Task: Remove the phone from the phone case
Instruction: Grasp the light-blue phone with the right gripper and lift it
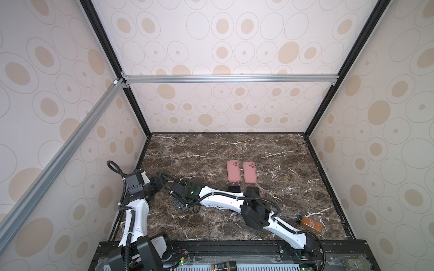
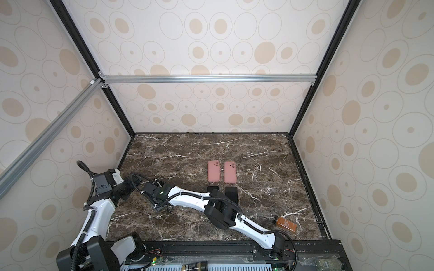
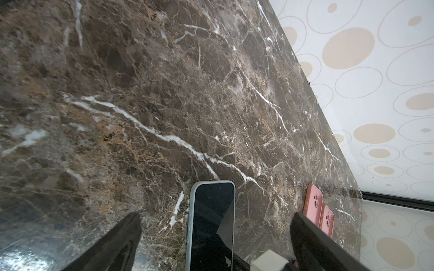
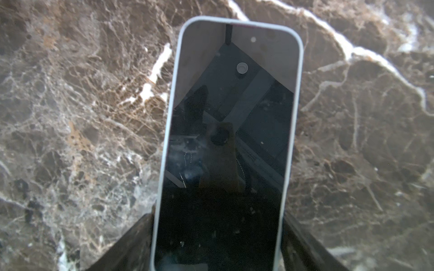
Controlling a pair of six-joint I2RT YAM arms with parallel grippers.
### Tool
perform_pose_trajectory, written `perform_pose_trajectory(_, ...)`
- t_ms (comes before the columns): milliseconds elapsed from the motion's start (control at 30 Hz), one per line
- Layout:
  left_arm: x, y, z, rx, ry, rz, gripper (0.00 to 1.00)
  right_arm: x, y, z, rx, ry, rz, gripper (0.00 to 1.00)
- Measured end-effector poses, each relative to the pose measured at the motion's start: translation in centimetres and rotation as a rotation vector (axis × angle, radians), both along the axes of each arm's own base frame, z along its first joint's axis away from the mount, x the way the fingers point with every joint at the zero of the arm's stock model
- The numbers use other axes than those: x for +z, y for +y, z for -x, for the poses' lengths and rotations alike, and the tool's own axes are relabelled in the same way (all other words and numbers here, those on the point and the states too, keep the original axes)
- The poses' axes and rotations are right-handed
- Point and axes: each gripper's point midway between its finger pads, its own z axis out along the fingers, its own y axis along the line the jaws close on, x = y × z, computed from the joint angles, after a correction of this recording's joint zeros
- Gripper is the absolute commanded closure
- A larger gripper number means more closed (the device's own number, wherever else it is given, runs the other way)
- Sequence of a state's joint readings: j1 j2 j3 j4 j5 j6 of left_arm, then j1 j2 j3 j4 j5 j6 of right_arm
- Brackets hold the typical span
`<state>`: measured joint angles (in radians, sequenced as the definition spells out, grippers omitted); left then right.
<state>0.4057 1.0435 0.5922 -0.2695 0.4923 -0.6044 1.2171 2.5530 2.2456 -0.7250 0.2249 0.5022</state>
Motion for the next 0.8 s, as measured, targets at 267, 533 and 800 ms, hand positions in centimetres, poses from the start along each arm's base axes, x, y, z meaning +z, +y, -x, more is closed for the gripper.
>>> perform_pose_trajectory(267,-0.7,-4.0,-0.5,-0.113,-0.008,0.017,0.01,0.1,-5.9,0.9,-0.072,0.073,0.017,0.25)
perform_pose_trajectory(533,-1.0,-9.1,-0.6,-0.224,-0.023,0.068,0.03,0.5,-11.5,1.0,-0.210,0.195,-0.120,0.28)
perform_pose_trajectory(800,-2.7,-15.0,-0.1,-0.339,0.001,0.137,0.13,1.5,-12.8,-0.2,-0.328,0.315,-0.413,0.31)
